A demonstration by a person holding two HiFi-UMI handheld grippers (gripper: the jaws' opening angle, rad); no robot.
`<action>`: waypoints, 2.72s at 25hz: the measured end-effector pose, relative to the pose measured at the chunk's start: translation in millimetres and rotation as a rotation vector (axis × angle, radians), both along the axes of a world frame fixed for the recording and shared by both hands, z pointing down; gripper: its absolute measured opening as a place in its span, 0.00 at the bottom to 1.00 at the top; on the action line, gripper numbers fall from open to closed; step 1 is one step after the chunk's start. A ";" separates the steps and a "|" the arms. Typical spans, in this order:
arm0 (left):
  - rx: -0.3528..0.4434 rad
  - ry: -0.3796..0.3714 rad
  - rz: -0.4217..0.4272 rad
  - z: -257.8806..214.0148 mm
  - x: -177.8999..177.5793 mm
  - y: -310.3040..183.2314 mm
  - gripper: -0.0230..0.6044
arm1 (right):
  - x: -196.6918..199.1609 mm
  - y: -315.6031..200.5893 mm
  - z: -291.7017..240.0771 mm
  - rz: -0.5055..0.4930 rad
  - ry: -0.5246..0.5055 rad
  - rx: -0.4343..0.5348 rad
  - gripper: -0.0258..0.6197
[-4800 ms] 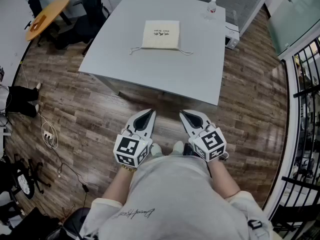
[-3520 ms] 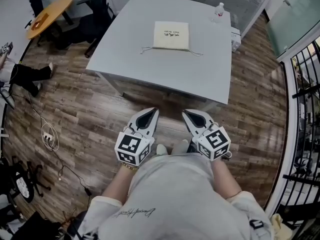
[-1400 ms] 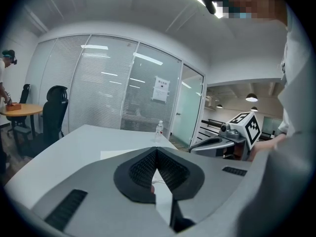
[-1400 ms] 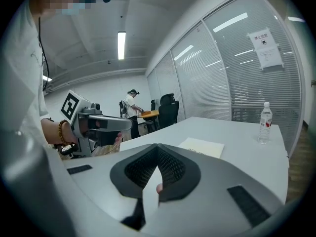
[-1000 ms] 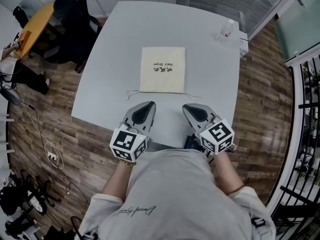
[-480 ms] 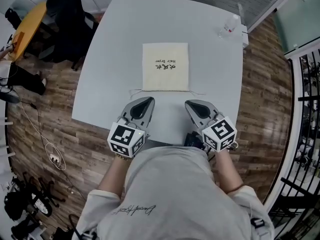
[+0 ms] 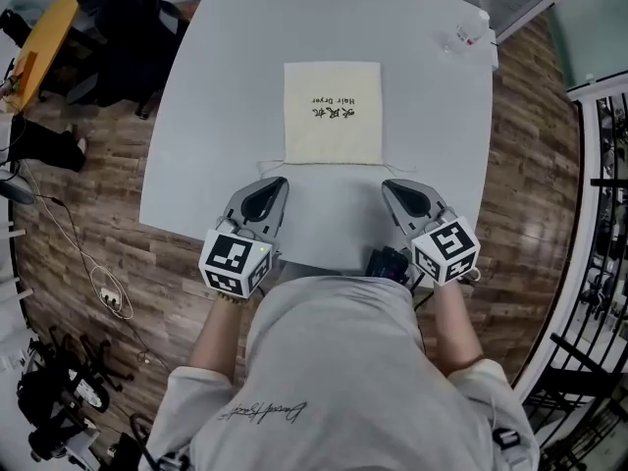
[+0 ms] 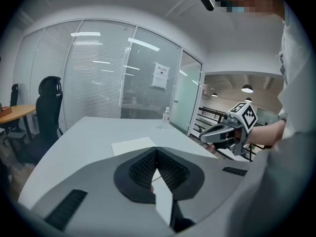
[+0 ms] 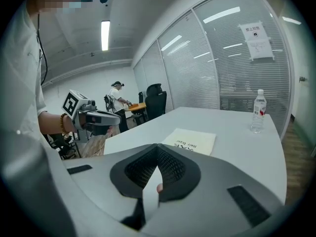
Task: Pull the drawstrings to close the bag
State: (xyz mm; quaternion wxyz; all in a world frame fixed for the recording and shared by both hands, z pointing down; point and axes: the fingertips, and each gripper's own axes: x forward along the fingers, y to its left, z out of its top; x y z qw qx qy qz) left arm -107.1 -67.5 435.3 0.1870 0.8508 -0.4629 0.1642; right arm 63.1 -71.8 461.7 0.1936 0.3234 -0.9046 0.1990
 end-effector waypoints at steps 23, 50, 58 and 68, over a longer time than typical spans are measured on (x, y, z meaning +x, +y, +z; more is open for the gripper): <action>-0.179 -0.233 0.188 112.5 -46.1 -24.3 0.05 | 55.4 -35.8 97.2 0.011 0.322 -0.078 0.07; -0.334 -0.582 0.618 208.6 -37.5 -33.4 0.26 | 46.9 -34.5 171.1 -0.296 0.548 -0.181 0.30; -0.397 -0.583 0.689 219.5 -36.0 -25.5 0.25 | 43.1 -34.1 186.5 -0.413 0.596 -0.206 0.34; -0.414 -0.606 0.706 223.6 -33.4 -26.2 0.24 | 34.8 -37.7 199.1 -0.490 0.664 -0.192 0.26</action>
